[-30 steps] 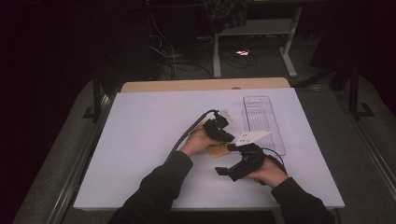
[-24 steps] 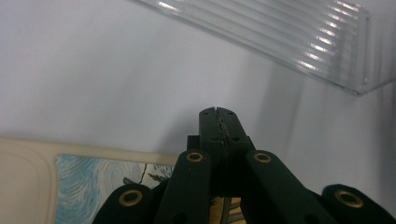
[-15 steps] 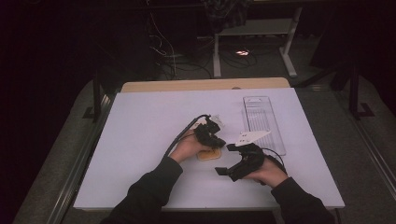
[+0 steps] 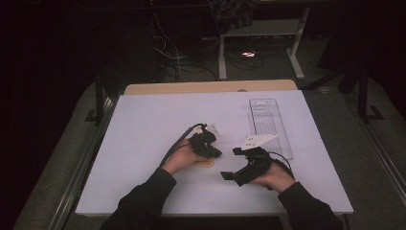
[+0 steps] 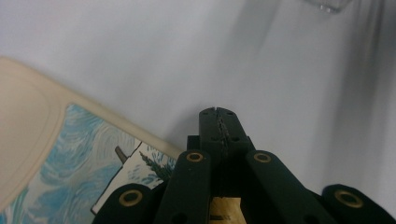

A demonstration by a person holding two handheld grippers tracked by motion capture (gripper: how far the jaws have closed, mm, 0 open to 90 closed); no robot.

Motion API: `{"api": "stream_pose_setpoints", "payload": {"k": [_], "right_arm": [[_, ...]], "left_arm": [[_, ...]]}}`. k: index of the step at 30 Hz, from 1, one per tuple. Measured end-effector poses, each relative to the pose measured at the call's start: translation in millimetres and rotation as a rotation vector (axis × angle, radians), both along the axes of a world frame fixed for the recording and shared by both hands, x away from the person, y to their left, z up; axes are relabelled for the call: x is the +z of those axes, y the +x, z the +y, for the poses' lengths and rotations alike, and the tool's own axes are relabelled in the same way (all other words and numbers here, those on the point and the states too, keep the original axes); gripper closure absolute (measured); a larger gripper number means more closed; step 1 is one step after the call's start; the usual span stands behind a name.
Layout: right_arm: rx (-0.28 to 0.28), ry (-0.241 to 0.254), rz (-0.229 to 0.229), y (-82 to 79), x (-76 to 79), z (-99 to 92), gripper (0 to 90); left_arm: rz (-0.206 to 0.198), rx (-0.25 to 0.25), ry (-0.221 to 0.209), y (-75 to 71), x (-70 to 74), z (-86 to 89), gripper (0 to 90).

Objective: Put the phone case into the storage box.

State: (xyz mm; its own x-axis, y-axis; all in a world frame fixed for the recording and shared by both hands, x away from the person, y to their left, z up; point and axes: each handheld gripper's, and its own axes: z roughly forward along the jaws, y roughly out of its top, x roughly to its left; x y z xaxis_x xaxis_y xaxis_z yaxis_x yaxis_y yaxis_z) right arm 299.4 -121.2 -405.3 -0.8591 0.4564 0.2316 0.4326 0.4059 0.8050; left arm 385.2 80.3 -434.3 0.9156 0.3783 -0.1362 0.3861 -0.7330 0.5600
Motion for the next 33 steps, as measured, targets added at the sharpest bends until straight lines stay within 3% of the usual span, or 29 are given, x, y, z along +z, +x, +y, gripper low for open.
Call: {"api": "stream_pose_setpoints", "payload": {"k": [17,20,26,29,33], "right_arm": [[-0.005,-0.004,0.002,0.2,0.2,0.0,0.0],[-0.005,-0.005,0.003,0.2,0.2,0.1,0.0],[-0.002,-0.009,0.004,0.3,0.2,1.0,0.0],[-0.001,-0.008,0.003,0.6,0.4,1.0,0.0],[0.003,-0.011,0.005,1.4,0.8,1.2,0.0]], "left_arm": [[-0.019,0.063,0.064,-8.8,4.5,61.2,90.0],[-0.019,0.094,0.067,-8.5,4.7,71.5,90.0],[-0.026,0.122,0.049,-8.6,3.3,79.2,90.0],[-0.018,0.1,0.055,-8.7,5.4,80.6,90.0],[-0.026,0.108,0.0,-12.6,10.9,85.2,88.5]]}}
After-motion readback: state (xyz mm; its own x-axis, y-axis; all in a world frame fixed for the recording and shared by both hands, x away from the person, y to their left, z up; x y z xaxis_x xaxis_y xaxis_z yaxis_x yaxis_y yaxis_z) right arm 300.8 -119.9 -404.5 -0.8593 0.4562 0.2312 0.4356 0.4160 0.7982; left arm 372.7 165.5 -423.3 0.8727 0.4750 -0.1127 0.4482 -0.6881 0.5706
